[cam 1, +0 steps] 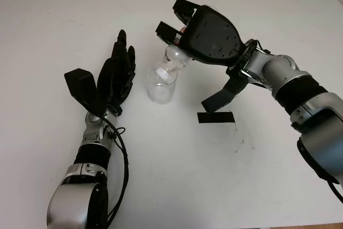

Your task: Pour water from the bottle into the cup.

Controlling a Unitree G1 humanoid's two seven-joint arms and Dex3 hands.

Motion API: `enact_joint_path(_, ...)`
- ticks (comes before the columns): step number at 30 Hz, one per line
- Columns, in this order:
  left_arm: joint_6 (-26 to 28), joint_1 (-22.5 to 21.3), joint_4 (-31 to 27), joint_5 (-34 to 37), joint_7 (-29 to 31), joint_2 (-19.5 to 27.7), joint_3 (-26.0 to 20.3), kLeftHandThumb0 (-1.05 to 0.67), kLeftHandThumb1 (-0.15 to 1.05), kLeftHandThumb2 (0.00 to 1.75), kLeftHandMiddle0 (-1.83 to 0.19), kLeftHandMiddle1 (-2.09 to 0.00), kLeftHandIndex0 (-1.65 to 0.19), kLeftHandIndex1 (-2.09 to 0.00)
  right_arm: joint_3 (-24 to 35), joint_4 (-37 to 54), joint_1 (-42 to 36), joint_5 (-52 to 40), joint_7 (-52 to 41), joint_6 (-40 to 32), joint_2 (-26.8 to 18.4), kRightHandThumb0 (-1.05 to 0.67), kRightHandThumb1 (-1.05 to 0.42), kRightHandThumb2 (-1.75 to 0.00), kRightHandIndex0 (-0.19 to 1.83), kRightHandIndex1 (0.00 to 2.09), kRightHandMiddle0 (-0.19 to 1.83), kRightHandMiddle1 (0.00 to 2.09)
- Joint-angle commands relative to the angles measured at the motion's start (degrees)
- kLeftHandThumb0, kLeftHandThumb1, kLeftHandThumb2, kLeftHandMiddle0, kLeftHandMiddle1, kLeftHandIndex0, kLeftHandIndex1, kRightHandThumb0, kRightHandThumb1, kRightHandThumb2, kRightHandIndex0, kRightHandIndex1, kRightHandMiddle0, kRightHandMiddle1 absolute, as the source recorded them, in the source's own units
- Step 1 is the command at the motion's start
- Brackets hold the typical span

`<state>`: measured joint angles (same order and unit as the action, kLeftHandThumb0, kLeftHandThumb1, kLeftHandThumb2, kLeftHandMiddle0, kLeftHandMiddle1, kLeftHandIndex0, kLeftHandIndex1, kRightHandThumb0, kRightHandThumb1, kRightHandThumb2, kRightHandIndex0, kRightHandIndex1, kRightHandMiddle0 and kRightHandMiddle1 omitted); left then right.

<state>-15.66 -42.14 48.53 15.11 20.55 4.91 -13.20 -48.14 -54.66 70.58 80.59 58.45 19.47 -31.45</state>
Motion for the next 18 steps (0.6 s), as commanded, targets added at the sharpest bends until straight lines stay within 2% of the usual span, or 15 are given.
enact_joint_path(1,0.4,2.0,1.1,0.1,0.2,-0.5,0.0,-0.85,1.05,0.79,0.19,0.00,0.19,0.00,-0.5,-0.6,2.6,0.4,1.8,-1.4,-0.3,-0.51,-1.05,-0.27,1.20,2.09,0.29,2.07)
enact_joint_path(8,0.2,2.0,1.2,-0.3,0.1,-0.3,0.2,-0.84,1.05,0.81,0.19,0.00,0.19,0.00,-0.8,-1.7,2.7,-0.4,4.4,-2.4,0.3,-0.49,-1.05,-0.32,1.22,2.09,0.33,2.09)
enact_joint_path(15,0.3,1.8,1.4,-0.1,0.2,-0.3,0.0,-0.85,1.05,0.79,0.19,0.00,0.19,0.00,0.8,-1.6,1.7,-4.3,3.1,-2.0,0.3,-0.50,-1.05,-0.36,1.23,2.09,0.38,2.09)
enact_joint_path(18,0.3,1.9,1.2,-0.3,0.5,-0.1,0.2,-0.84,1.05,0.80,0.19,0.00,0.19,0.00,4.6,0.0,-0.2,-10.4,0.8,-0.4,0.5,-0.51,-1.05,-0.46,1.27,2.09,0.57,2.09)
